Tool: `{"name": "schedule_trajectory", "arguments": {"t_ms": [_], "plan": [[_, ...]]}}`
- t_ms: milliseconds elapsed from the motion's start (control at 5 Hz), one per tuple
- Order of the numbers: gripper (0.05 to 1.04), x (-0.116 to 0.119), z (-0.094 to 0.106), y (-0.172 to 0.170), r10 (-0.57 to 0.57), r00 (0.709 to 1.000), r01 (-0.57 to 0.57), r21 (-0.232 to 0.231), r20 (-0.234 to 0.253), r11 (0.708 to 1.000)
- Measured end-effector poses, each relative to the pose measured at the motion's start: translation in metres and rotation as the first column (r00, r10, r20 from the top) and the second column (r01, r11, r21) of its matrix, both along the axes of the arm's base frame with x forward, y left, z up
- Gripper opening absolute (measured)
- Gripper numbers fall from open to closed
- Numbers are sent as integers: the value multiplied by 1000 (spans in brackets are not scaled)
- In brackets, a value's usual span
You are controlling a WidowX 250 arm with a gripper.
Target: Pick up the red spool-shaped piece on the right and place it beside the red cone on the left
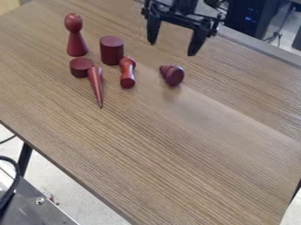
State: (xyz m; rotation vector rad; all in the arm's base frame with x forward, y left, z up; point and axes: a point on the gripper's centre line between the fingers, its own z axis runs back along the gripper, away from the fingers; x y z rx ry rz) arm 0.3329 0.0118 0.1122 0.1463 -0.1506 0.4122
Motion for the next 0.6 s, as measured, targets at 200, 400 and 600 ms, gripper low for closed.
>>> {"name": "schedule_trajectory", "arguments": {"t_ms": [200,400,600], "plan": [[1000,1,-13,-5,-13,999,10,-58,-51,998],[1000,-1,-17,-8,-17,997,12,-80,-71,997],[1000,1,-15,-12,-39,996,31,-105,-74,994]]}}
